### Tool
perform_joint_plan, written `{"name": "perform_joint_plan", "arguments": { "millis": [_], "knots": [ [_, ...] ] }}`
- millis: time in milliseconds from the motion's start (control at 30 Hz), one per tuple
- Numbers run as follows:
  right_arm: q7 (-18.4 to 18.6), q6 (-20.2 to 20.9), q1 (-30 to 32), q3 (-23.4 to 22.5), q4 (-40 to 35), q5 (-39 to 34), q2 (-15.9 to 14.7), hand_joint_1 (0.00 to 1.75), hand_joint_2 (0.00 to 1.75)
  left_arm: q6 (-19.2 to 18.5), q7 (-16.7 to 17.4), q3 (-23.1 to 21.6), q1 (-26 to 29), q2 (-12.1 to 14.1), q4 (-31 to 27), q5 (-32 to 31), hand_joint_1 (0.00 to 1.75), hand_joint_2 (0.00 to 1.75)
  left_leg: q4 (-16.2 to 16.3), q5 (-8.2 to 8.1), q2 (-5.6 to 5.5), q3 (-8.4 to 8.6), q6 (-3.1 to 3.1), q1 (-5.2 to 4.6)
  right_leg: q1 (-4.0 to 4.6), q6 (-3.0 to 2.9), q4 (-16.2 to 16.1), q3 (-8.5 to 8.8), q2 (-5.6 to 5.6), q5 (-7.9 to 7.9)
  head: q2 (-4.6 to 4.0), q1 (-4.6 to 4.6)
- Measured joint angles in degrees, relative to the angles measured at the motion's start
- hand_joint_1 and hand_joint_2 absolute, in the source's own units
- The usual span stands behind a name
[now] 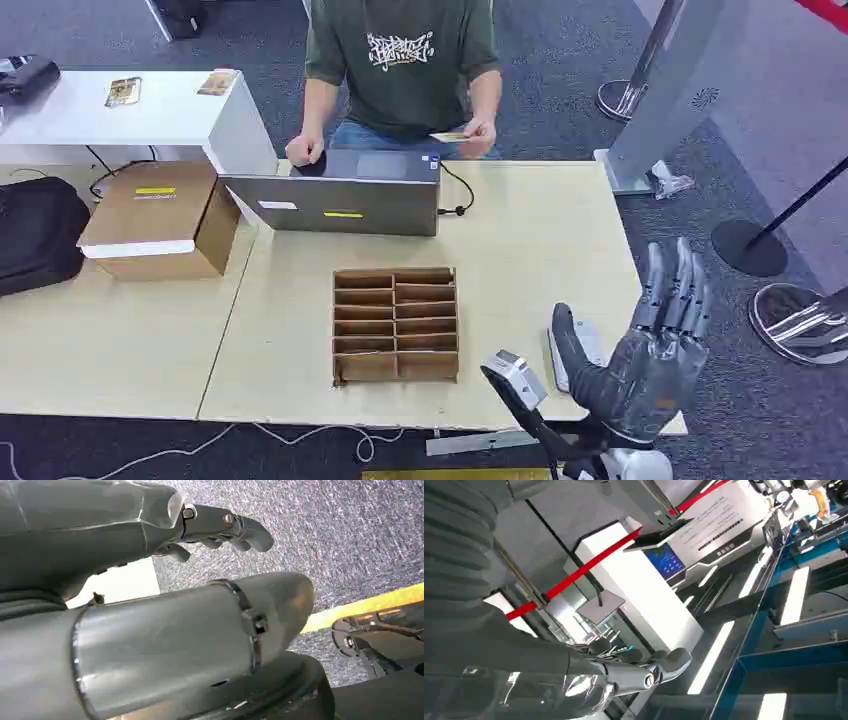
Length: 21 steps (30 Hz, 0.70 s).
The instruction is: Pass the card to the sensor for recognition and then transmit it.
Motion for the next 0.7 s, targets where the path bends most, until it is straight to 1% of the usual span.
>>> {"name": "perform_joint_plan", "arguments": {
  "millis": [433, 567, 700],
  "knots": [
    [0.52, 0.00, -0.52, 0.68, 0.39, 0.00, -0.20, 0.00, 1.75, 0.07, 0.00, 0.00, 0.00, 0.00, 0.00, -0.13, 0.00, 0.00, 0.00, 0.00, 0.00, 0.00, 0.00, 0.00, 0.00, 0.00, 0.00, 0.00, 0.00, 0.00, -0.02, 0.00],
    [-0.46, 0.00, -2.62, 1.38, 1.18, -0.11, -0.50, 0.00, 1.75, 0.09, 0.00, 0.00, -0.02, 0.02, 0.00, -0.63, 0.00, 0.00, 0.00, 0.00, 0.01, 0.00, 0.00, 0.00, 0.00, 0.00, 0.00, 0.01, 0.01, 0.00, -0.02, 0.00],
    [-2.19, 0.02, -6.72, 1.55, 3.70, -0.33, -0.85, 0.00, 1.75, 0.09, -0.02, 0.00, -0.03, 0.02, 0.00, -1.35, 0.00, 0.00, 0.00, 0.02, 0.02, 0.02, 0.01, 0.00, 0.00, 0.00, 0.01, 0.04, 0.01, 0.02, -0.02, 0.00]
  ]
}}
